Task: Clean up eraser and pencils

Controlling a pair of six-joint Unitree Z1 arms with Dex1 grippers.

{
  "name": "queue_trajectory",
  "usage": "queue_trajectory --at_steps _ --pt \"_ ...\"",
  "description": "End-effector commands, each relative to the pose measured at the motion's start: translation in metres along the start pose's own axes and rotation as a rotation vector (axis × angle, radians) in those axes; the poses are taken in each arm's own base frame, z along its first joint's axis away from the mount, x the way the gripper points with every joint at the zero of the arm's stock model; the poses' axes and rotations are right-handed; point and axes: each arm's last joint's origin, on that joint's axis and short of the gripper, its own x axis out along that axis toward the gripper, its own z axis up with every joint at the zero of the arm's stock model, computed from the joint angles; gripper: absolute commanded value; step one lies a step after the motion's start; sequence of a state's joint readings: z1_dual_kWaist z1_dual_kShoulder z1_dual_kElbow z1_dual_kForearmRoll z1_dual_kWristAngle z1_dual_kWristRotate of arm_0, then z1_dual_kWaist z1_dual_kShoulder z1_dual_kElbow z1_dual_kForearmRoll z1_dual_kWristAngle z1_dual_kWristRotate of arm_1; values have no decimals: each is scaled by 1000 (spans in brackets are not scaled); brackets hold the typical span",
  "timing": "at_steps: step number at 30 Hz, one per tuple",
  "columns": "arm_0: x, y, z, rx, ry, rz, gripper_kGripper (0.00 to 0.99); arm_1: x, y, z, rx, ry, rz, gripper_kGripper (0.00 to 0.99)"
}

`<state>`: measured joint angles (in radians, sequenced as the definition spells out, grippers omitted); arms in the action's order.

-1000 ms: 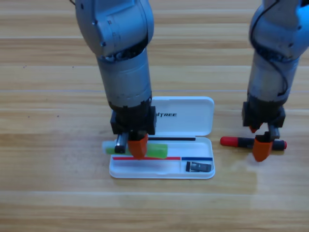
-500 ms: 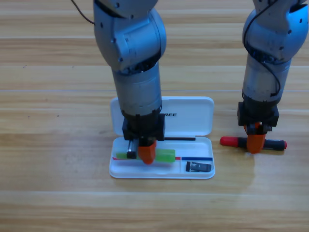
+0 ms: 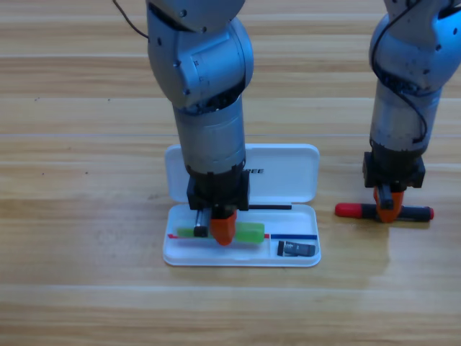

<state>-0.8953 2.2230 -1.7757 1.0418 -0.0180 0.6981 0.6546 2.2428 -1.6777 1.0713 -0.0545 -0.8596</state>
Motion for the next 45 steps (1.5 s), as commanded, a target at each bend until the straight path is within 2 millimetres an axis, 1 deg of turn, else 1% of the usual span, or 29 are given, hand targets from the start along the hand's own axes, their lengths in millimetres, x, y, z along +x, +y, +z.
queue_trajectory --at_steps 1,5,9,10,11,12,13,14,15,16,17,21,24,26,28,30,32,35,38,40,42,45 --pt "27 -4 7 -4 38 -43 0 -2 4 -22 23 39 44 0" --pt "26 -5 6 -4 39 -43 0 -21 14 -26 17 13 36 0" --pt "27 -6 5 -4 42 -50 0 -29 22 -27 7 7 32 0" --pt "27 -7 4 -4 44 -52 41 -31 24 -28 5 5 29 0" --pt "26 -7 4 -4 45 -50 170 -33 26 -28 4 4 30 0" --pt "26 -7 4 -6 45 -50 385 -34 28 -28 -1 2 30 0" --pt "27 -7 3 -7 47 -52 580 -36 30 -28 -4 1 30 0" --pt "27 -8 3 -9 49 -53 719 -38 33 -28 -8 -2 29 0" --pt "26 -8 3 -9 48 -51 819 -41 36 -27 -14 -4 26 0" --pt "26 -8 3 -9 48 -51 888 -44 38 -27 -19 -6 25 0" --pt "26 -8 3 -9 48 -51 913 -46 40 -27 -23 -10 26 0" --pt "25 -8 2 -10 47 -50 990 -55 46 -25 -32 -23 35 0" --pt "23 -8 2 -10 45 -48 990 -65 56 -19 -44 -38 58 0" --pt "18 -9 1 -10 44 -47 990 -75 64 -11 -60 -47 63 0" --pt "7 -12 -2 -7 35 -41 990 -81 71 -1 -73 -57 56 0" --pt "-11 -14 -9 -8 17 -26 990 -84 75 10 -85 -57 53 0" --pt "-34 -14 -21 -24 -7 -8 990 -86 80 25 -104 -60 45 0" --pt "-74 -17 -50 -53 -53 22 990 -86 83 46 -116 -58 44 0" --pt "-110 -22 -89 -87 -111 46 990 -87 85 67 -127 -63 37 0" --pt "-130 -27 -118 -111 -147 64 990 -84 86 81 -130 -67 33 0" --pt "-147 -33 -145 -136 -176 84 990 -79 84 94 -133 -70 30 0" --pt "-161 -37 -181 -171 -194 120 990 -70 81 114 -140 -68 22 0"
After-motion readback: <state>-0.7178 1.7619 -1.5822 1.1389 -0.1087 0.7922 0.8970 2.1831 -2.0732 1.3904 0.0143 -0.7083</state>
